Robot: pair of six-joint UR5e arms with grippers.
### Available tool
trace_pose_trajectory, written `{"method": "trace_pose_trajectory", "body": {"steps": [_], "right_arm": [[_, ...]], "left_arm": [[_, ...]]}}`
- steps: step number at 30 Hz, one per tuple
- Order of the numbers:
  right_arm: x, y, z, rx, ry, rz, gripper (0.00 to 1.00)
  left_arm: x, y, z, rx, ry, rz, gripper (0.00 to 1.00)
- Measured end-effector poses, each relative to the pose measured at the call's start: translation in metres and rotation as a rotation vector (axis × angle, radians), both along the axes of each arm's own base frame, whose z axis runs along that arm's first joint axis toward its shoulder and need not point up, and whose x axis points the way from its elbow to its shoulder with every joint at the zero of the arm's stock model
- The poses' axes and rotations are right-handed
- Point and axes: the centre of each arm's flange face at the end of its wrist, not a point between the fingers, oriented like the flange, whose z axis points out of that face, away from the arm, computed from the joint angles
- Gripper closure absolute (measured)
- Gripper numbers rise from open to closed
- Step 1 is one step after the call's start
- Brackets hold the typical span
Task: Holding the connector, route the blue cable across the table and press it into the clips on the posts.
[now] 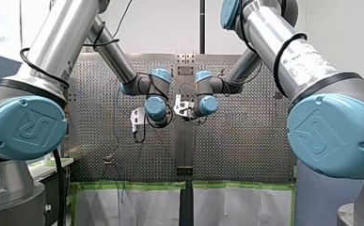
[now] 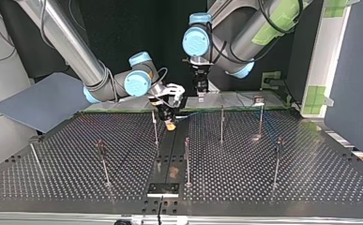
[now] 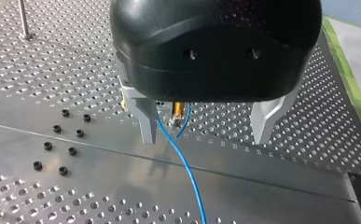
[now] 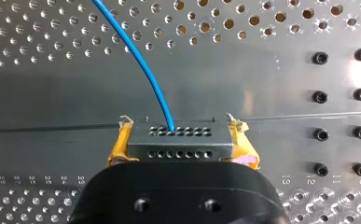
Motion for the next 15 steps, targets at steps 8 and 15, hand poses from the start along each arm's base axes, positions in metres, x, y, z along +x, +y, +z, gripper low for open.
{"method": "trace_pose_trajectory", "body": {"steps": [8,15], "right_arm": [[-0.001,-0.001,0.0,0.0,0.0,-0.001,1.0],[-0.002,-0.003,0.0,0.0,0.0,-0.005,1.0]], "left_arm": [[0.018,-0.015,-0.012,-0.059,-0.03,0.054,0.01],[0.023,-0.018,-0.045,-0.09,0.001,0.064,0.01]]}}
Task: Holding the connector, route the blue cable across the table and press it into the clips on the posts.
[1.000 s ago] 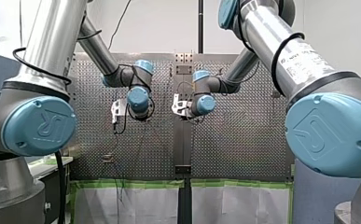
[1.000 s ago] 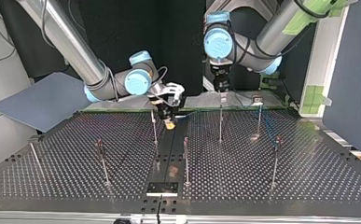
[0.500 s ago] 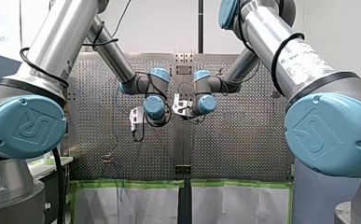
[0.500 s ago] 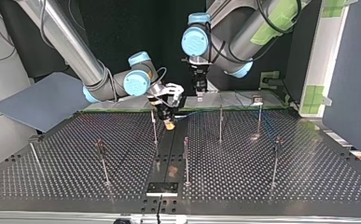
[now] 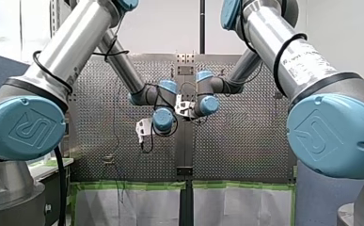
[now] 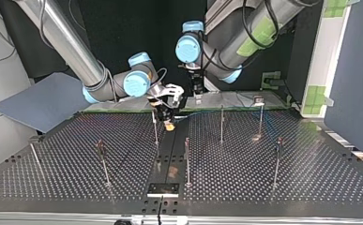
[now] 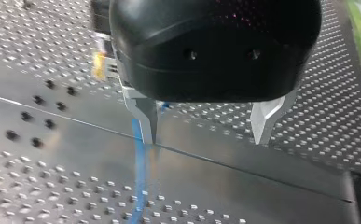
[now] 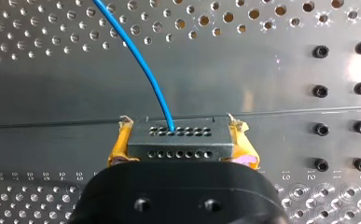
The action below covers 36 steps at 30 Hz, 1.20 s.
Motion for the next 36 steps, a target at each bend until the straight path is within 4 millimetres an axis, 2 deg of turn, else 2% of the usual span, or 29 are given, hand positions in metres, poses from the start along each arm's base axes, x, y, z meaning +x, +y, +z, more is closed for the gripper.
{"method": "trace_pose_trajectory", "body": {"steps": [4,7,22,36], "right_arm": [[0.0,0.0,0.0,0.0,0.0,0.002,1.0],[0.0,0.0,0.0,0.001,0.0,0.003,1.0],[0.0,0.0,0.0,0.002,0.0,0.005,1.0],[-0.001,-0.001,0.0,0.002,0.001,0.004,1.0]], "left_arm": [[0.003,0.001,-0.017,0.004,0.017,0.003,0.01],[0.006,0.0,-0.02,0.003,0.015,0.005,0.01],[0.01,0.001,-0.008,-0.018,-0.012,0.033,0.01],[0.035,0.0,0.019,-0.028,-0.039,0.048,0.01]]}}
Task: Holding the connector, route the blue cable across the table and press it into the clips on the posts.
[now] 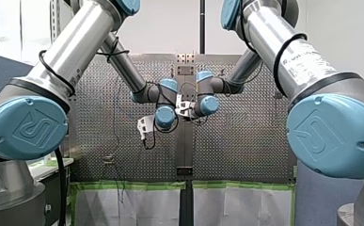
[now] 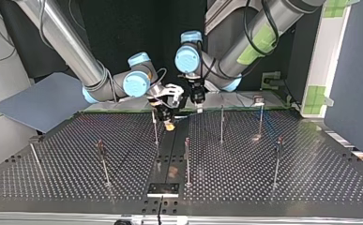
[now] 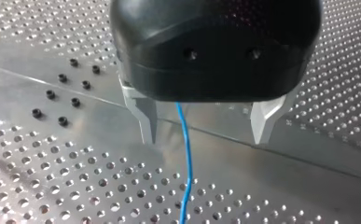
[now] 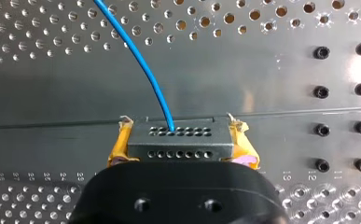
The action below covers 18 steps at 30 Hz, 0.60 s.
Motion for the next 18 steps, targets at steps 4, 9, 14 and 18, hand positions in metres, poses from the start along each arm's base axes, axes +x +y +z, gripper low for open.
{"method": "trace_pose_trajectory", "body": {"steps": [4,9,14,18], "right_arm": [[-0.001,-0.001,0.0,0.0,0.0,-0.002,1.0],[-0.002,-0.003,0.0,0.0,0.0,-0.005,1.0],[-0.004,-0.004,0.0,0.0,0.0,-0.008,1.0],[-0.005,-0.006,0.0,0.0,0.0,-0.01,1.0]], "left_arm": [[0.008,0.004,0.0,0.004,0.001,0.01,0.01],[0.022,0.009,0.0,0.005,-0.002,0.022,0.01],[0.035,0.009,0.001,0.018,0.004,0.022,0.01],[0.046,0.005,0.001,0.025,0.008,0.02,0.01]]}}
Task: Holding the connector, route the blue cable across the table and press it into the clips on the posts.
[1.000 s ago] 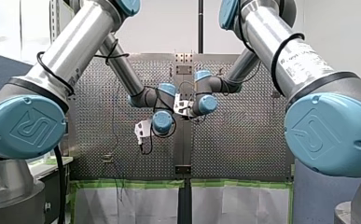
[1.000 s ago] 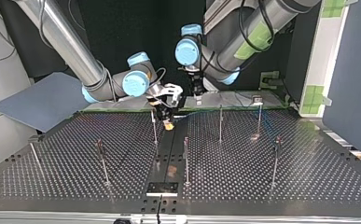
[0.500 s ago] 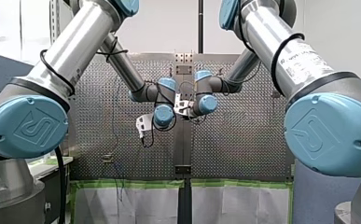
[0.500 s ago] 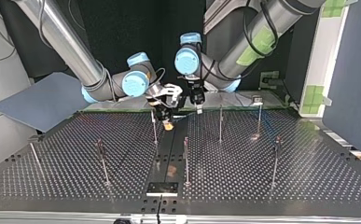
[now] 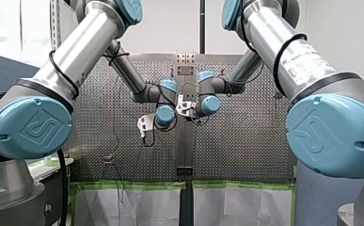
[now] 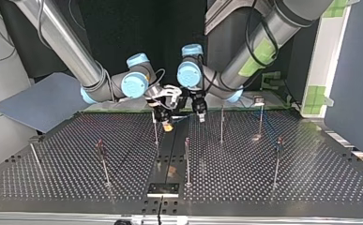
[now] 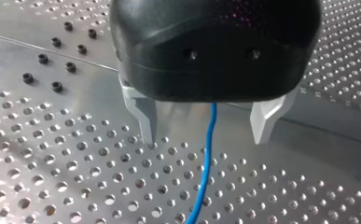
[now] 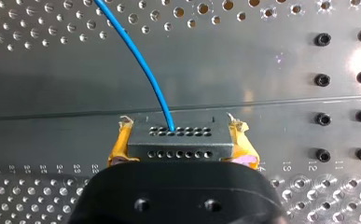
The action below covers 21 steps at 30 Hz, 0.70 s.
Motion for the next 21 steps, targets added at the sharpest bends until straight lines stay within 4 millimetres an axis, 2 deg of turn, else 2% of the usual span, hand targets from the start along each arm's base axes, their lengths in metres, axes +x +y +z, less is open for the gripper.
{"method": "trace_pose_trajectory", "body": {"steps": [13,15,16,21], "right_arm": [[-0.002,-0.002,0.0,0.0,0.0,-0.003,1.0],[-0.002,-0.002,0.0,0.0,0.0,-0.003,1.0],[-0.002,-0.002,0.0,0.0,0.0,-0.003,1.0],[-0.002,-0.002,0.0,0.0,0.0,-0.003,1.0]], "left_arm": [[0.024,0.01,-0.016,-0.003,0.002,0.028,0.01],[0.025,0.011,-0.015,-0.005,-0.002,0.034,0.04],[0.026,0.011,-0.015,-0.005,-0.003,0.037,0.1],[0.026,0.015,-0.013,-0.007,-0.011,0.072,0.1]]}}
